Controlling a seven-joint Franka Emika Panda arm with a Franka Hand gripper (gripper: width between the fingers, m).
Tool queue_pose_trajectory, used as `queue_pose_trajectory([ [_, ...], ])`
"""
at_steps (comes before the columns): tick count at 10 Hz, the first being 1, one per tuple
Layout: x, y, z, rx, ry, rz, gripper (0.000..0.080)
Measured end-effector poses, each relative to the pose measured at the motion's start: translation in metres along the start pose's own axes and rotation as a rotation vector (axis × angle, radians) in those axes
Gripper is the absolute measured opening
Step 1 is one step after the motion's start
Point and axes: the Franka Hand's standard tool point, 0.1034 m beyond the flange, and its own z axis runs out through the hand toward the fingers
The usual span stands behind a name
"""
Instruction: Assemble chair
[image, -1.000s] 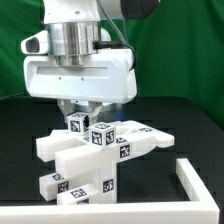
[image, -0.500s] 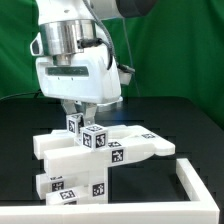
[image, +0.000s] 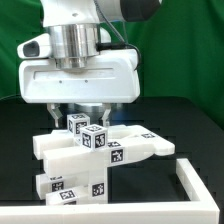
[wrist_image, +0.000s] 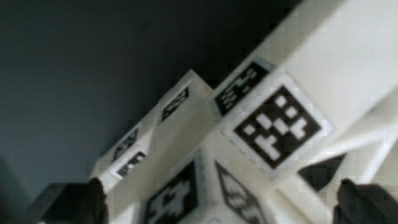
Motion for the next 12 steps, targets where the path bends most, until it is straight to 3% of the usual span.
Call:
queue_pose_trajectory([
  [3, 0.0007, 0.0030, -0.0001, -0.009, -0.001, -0.208, 0.0649],
  [5, 0.0074, 0.0050, -0.0045, -0.040, 0.020, -0.453, 0.0649],
  [6, 0.0065, 0.0052, -0.0031, -0.039, 0.018, -0.391, 0.0638],
  [7, 0.0065, 0.0053, -0.0031, -0.040, 0.018, -0.394, 0.0488],
  [8, 0.0064, 0.0051, -0.0029, -0.038, 0.018, -0.371, 0.0488],
  [9, 0.0062, 0.0049, -0.0026, -0.037, 0.019, -0.268, 0.0293],
  [12, 0.0059, 0.0049, -0.0020, -0.035, 0.022, -0.078, 0.0276],
])
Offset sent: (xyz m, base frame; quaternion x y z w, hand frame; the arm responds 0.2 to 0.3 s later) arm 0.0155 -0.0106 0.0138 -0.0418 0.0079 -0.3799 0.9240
